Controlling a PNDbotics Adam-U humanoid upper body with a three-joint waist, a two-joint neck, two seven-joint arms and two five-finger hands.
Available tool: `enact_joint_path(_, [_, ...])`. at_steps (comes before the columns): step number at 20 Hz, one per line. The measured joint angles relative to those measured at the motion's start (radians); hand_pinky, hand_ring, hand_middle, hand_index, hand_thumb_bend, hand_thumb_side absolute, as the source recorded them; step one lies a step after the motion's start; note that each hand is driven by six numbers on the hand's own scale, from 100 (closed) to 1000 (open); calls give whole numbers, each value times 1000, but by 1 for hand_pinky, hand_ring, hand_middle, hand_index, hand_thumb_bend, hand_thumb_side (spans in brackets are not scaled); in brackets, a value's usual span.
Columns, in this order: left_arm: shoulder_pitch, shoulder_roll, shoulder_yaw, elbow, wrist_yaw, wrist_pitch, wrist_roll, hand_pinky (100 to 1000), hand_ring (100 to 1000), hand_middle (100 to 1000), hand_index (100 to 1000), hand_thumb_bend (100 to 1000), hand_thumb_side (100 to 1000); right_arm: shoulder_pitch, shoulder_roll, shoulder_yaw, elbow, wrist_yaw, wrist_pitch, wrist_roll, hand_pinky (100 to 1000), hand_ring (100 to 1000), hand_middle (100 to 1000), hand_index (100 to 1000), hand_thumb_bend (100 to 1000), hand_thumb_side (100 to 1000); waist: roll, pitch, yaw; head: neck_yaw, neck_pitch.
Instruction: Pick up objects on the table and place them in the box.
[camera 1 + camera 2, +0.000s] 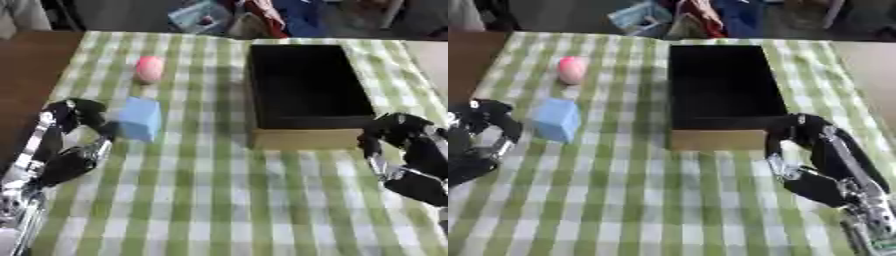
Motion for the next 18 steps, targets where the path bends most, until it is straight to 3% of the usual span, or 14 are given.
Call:
enact_joint_path(4, [1,80,0,-21,-25,-24,-23,718,526,530,710,394,214,1,0,0,0,0,0,0,668,531,523,643,100,100,2,-5,-2,-1,0])
enact_joint_path(8, [-2,204,0,-31,-61,-60,-49,726,550,562,742,467,230,2,0,0,0,0,0,0,668,531,523,643,100,100,4,-7,-8,-2,0])
enact_joint_path(9, [-8,238,-1,-30,-70,-70,-55,727,556,570,752,426,247,5,0,0,0,0,0,0,668,531,523,643,100,100,4,-9,-8,-3,0])
enact_joint_path(10, [-19,273,-1,-28,-80,-79,-61,730,564,581,761,502,221,6,0,0,0,0,0,0,668,531,523,643,100,100,5,-11,-9,-3,0])
enact_joint_path(12, [-47,346,-7,-11,-101,-99,-77,735,581,604,783,538,216,9,-1,0,0,0,0,0,668,531,523,643,100,100,6,-13,-12,-3,0])
enact_joint_path(18, [-173,539,-67,88,-152,-168,-182,747,625,657,819,735,302,9,-3,6,0,0,0,1,668,531,523,643,100,100,11,-23,-26,-5,0])
